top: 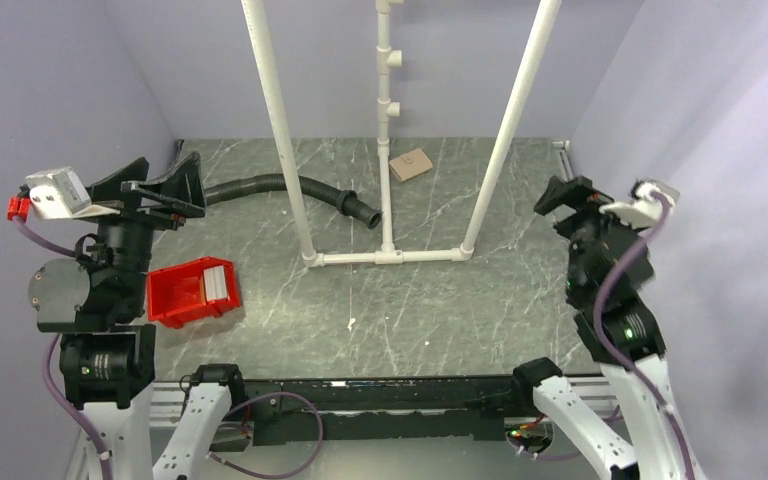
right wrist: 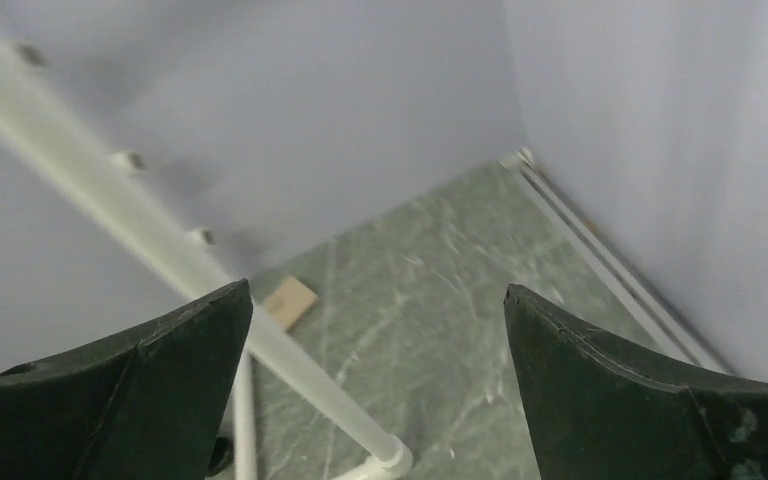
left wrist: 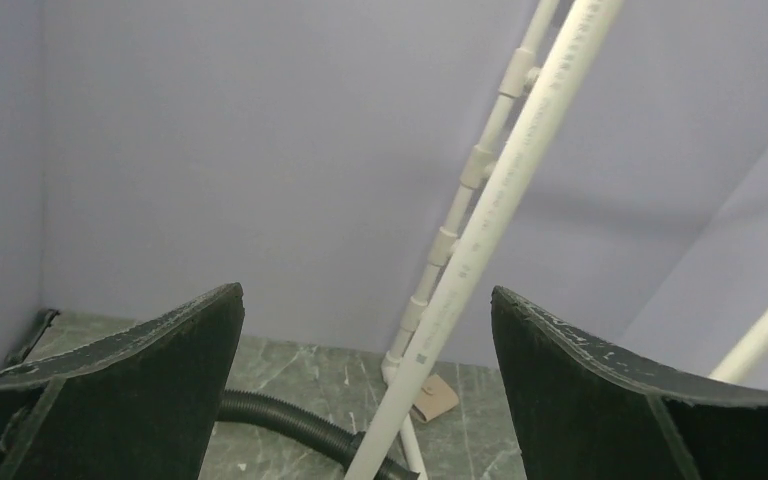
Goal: Put the credit cards into the card holder
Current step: Pick up the card holder from the center of the board.
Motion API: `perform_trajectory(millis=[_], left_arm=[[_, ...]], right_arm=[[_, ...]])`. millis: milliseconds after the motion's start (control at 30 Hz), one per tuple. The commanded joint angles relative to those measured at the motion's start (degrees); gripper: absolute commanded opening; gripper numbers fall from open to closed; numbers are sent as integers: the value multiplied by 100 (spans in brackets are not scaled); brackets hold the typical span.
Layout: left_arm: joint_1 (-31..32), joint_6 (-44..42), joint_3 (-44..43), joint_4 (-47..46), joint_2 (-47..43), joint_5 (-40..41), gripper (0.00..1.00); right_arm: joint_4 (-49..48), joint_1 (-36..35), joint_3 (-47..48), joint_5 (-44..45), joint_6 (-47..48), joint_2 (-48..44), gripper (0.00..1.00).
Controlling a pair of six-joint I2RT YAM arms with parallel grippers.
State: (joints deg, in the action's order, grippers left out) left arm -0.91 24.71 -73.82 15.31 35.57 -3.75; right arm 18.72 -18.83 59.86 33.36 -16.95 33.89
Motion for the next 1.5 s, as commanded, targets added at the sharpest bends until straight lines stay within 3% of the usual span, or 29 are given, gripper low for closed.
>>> perform_trajectory(millis=[0, 133, 300, 400, 467, 633, 833, 967, 1233, 1467], left_arm=[[3, -79, -165, 326, 235, 360, 99], [3, -180, -303, 542, 383, 652, 99], [3, -246, -389, 863, 435, 1006, 99], [9, -313, -325, 877, 448, 1142, 99], [12, -345, -311, 897, 474, 1213, 99], [20, -400, -89, 875, 499, 1131, 99], [55, -478, 113, 1169, 603, 1193, 99], [51, -436, 290, 1396, 714, 1311, 99], [56, -69, 134, 2023, 1727, 1350, 99], [-358, 431, 140, 1910, 2506, 485, 99]], right_arm=[[1030, 39, 500, 1263, -1265, 989, 100], [684, 492, 503, 371, -1009, 1480, 100], [149, 1821, 230, -755, -1298, 2180, 100], [-218, 2524, 300, -1991, -1518, 2970, 100], [-666, 2960, 423, -3261, -1662, 3604, 100], [-1504, 3111, 1352, -5592, -1893, 5827, 100], [-2266, 3118, 2970, -7215, -2691, 8306, 100], [-2667, 2981, 4337, -7956, -3110, 9665, 94], [-2329, 2433, 6863, -8583, -2711, 11658, 90], [-2420, 1992, 7771, -8356, -2687, 12479, 83]])
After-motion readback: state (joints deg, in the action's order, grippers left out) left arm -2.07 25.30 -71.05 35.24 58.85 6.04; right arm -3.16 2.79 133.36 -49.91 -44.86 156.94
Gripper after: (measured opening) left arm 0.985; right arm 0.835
